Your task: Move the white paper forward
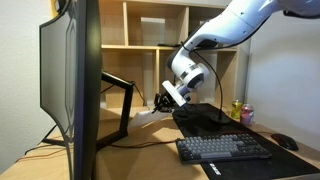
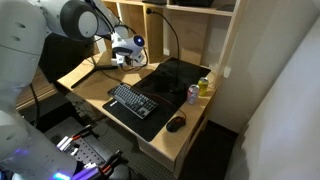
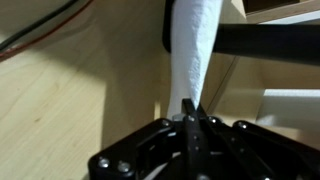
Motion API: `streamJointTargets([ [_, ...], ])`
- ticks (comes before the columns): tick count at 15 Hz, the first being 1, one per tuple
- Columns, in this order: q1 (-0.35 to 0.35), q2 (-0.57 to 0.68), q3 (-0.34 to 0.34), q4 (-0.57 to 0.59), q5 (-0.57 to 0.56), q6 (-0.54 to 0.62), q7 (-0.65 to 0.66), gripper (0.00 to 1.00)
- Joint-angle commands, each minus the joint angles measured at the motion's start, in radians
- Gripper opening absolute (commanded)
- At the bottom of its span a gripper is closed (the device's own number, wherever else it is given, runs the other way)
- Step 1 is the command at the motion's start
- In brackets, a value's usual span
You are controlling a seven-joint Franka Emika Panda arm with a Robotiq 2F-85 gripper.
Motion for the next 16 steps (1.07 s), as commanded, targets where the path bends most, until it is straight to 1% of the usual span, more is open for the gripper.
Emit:
streamJointTargets([
  [1,-0.059,-0.244,-0.02,-0.23,0.026,-0.251,-0.086,0.0],
  [4,-0.052,-0.399,-0.091,-0.38,0.0,-0.499,-0.125,0.0],
  [6,-0.027,-0.448,-0.136,-0.436,-0.039,-0.633,-0.165,0.0],
  [8,0.013,-0.47,-0.156,-0.487,-0.033,-0.63,-0.221,0.0],
  [9,0.028,-0.47,-0.155,-0.508,-0.012,-0.62,-0.264,0.0],
  [11,0.068,-0.433,-0.148,-0.517,0.028,-0.552,-0.339,0.0],
  [14,0.131,-0.362,-0.125,-0.477,0.19,-0.403,-0.459,0.0],
  [16,0.164,-0.339,-0.12,-0.468,0.295,-0.312,-0.561,0.0],
])
